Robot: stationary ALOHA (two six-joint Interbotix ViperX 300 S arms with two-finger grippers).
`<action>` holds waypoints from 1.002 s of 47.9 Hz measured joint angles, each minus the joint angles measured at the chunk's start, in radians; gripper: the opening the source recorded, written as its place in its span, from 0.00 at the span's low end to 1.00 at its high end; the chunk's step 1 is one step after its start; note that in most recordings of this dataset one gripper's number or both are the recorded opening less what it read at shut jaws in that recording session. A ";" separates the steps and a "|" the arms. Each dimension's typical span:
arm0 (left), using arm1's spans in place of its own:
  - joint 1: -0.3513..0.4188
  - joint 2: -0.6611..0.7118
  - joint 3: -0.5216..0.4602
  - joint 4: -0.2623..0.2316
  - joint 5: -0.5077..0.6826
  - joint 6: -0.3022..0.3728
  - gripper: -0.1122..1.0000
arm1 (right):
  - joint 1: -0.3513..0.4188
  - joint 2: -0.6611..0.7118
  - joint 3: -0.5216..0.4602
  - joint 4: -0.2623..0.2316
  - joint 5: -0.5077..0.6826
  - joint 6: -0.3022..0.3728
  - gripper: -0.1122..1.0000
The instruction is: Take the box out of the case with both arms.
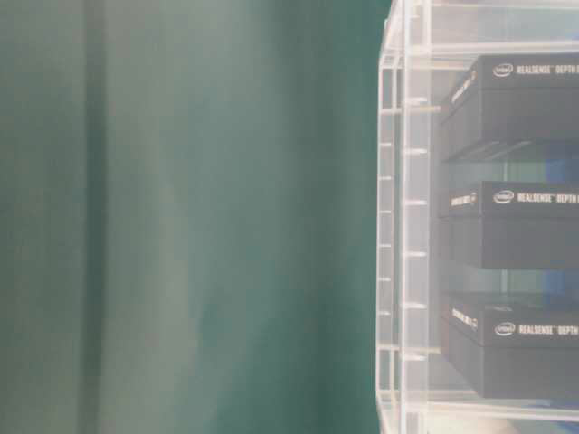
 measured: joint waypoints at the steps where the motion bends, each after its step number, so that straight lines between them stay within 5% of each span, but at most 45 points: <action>1: 0.003 0.000 0.000 0.000 0.002 0.000 0.10 | -0.003 0.000 0.000 -0.005 -0.002 -0.003 0.10; 10: 0.112 0.000 0.000 0.003 0.008 0.037 0.10 | -0.126 0.000 0.000 -0.063 -0.005 -0.106 0.10; 22: 0.327 0.026 -0.017 0.003 0.011 0.230 0.10 | -0.337 0.017 0.000 -0.071 -0.049 -0.308 0.10; 34: 0.434 0.072 -0.038 -0.002 0.011 0.342 0.10 | -0.419 0.032 0.000 -0.064 -0.078 -0.359 0.10; 48: 0.439 0.075 -0.043 -0.008 0.011 0.347 0.10 | -0.419 0.034 0.000 -0.057 -0.087 -0.364 0.10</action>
